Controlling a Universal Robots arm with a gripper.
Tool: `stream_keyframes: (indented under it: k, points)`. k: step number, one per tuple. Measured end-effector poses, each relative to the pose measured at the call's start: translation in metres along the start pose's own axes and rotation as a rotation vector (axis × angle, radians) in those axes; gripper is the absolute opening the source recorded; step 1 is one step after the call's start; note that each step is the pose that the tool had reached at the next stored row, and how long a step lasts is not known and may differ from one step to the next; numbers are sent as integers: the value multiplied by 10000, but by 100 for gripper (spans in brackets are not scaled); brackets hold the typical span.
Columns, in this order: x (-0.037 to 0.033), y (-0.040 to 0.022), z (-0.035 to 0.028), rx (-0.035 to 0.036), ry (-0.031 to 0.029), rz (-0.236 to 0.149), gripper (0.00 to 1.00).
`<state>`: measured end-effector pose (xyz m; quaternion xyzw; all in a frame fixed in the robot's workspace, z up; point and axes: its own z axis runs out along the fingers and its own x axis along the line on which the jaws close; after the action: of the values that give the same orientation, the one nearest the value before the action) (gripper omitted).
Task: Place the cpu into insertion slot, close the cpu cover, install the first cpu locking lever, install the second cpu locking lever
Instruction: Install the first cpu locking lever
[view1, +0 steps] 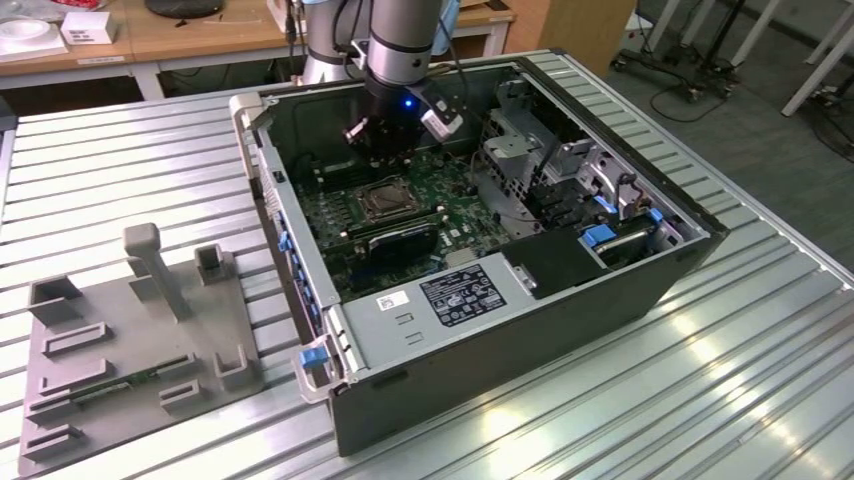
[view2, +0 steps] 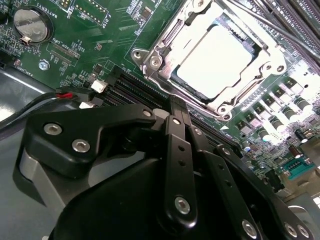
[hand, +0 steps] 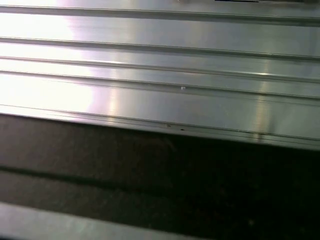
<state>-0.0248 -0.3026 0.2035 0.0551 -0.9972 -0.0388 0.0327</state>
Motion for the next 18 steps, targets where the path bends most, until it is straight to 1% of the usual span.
stream_keyframes:
  k: [3,11,18]
  points:
    - [0,0,0,-8,3,-67,11]
    - [0,0,-2,15,34,-440,11]
    - [4,6,-76,-12,32,-463,11]
